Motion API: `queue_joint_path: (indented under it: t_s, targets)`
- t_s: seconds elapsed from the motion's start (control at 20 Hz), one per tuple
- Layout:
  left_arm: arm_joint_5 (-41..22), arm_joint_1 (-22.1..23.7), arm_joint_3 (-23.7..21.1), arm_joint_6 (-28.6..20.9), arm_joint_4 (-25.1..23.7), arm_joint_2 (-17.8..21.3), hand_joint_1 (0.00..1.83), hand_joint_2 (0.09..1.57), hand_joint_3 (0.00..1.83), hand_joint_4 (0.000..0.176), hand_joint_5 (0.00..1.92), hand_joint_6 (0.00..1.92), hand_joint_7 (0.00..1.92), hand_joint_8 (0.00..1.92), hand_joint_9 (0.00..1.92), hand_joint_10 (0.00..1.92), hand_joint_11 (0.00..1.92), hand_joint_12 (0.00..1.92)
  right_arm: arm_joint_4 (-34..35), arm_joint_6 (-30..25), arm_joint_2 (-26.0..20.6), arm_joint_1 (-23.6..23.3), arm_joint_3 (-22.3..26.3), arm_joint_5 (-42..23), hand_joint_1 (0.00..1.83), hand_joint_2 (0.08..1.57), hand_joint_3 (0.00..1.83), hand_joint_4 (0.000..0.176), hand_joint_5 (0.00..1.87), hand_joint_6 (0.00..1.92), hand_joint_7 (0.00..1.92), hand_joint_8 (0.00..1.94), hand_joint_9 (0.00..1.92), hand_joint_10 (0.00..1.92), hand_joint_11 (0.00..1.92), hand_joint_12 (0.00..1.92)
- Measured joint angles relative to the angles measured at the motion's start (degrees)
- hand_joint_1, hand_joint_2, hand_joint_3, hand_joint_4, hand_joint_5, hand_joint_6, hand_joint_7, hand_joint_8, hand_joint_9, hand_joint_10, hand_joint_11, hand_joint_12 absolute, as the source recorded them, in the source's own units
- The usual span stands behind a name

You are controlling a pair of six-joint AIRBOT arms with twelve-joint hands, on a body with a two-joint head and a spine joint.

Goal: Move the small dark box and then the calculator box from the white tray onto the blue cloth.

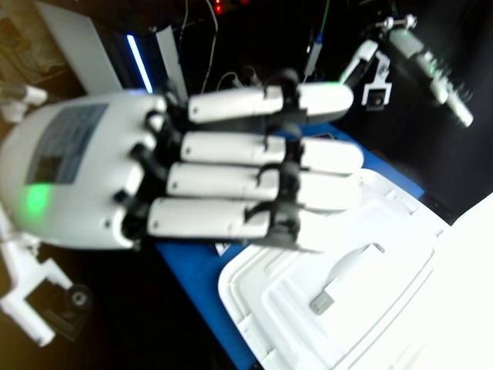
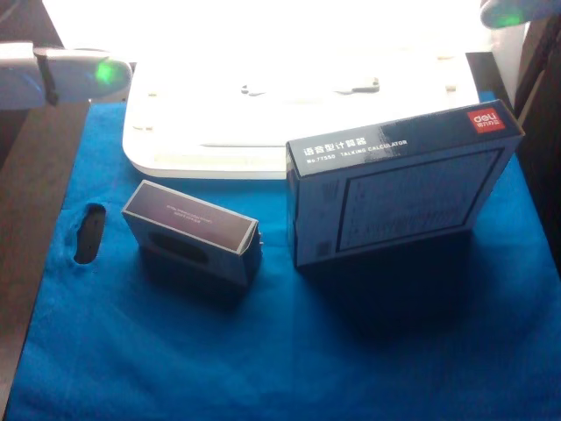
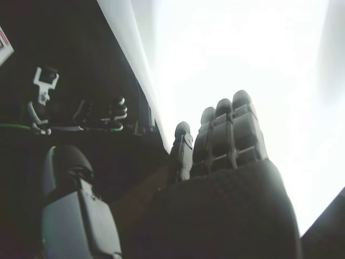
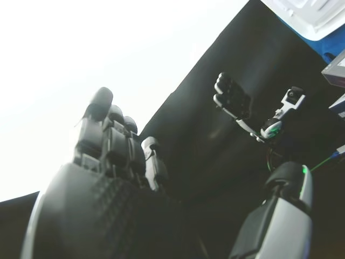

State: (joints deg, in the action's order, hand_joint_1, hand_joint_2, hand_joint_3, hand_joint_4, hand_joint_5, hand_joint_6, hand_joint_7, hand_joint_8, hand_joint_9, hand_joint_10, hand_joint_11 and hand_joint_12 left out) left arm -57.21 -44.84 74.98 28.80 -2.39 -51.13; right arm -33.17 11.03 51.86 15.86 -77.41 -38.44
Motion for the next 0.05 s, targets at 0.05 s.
queue_joint_path:
  t_s: [0.05]
  targets:
    - [-1.2, 0.02, -0.63, 0.09, -0.39, 0.37, 0.43, 0.94, 0.02, 0.176, 0.0, 0.0, 0.04, 0.01, 0.04, 0.01, 0.0, 0.0, 1.2, 0.87, -0.5, 0.0, 0.02, -1.6, 0.7, 0.72, 0.01, 0.176, 0.0, 0.0, 0.06, 0.0, 0.06, 0.01, 0.0, 0.41]
